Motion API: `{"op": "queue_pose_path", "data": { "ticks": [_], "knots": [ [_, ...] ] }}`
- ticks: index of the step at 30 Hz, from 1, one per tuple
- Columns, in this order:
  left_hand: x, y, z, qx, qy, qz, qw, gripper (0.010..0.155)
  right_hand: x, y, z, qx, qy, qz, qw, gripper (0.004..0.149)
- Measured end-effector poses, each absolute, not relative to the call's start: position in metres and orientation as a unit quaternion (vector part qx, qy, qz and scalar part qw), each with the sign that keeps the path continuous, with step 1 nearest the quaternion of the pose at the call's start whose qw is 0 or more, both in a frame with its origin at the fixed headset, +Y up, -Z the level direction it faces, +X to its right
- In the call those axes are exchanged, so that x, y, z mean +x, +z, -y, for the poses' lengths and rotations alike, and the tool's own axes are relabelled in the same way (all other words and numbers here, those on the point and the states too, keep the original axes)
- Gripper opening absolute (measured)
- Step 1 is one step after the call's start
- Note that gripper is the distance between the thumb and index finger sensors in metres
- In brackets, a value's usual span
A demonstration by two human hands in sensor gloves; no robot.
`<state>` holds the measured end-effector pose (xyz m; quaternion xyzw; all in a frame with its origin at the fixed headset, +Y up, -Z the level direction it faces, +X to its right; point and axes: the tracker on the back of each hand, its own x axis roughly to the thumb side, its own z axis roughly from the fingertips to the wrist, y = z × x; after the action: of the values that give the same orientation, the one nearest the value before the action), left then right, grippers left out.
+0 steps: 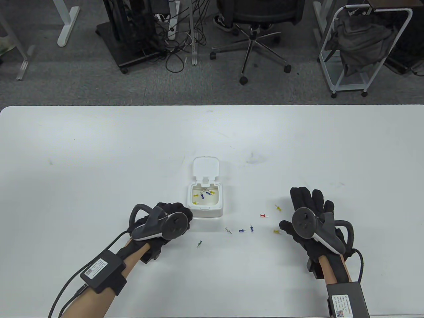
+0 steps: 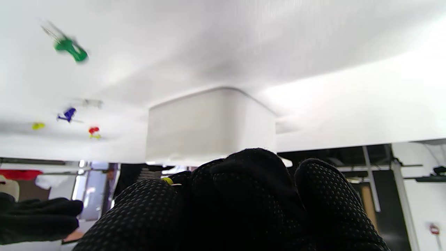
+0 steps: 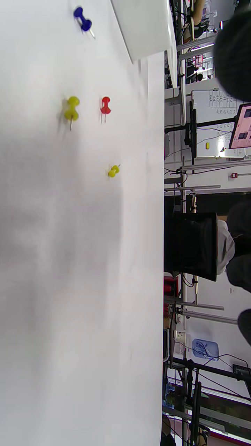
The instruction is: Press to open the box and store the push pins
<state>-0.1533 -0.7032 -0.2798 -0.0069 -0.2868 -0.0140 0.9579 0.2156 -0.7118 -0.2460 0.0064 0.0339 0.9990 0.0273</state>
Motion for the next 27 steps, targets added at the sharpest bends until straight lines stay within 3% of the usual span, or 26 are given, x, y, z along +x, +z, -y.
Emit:
{"op": "queue_pose_path", "data": {
  "ticks": [8,17,27],
  "knots": [
    [-0.128,-0.318,0.683,-0.008,-0.002,0.264,0.964,0.041,0.215,-0.246,0.712,0.007,0.999,-0.035,0.026,0.090],
    [-0.108,-0.355,0.684,-0.017,-0.008,0.221,0.975,0.041,0.216,-0.246,0.712,0.007,0.999,-0.035,0.028,0.090],
    [-0.107,-0.363,0.688,-0.027,-0.007,0.209,0.977,0.046,0.216,-0.246,0.712,0.006,0.999,-0.036,0.028,0.090]
  ]
}}
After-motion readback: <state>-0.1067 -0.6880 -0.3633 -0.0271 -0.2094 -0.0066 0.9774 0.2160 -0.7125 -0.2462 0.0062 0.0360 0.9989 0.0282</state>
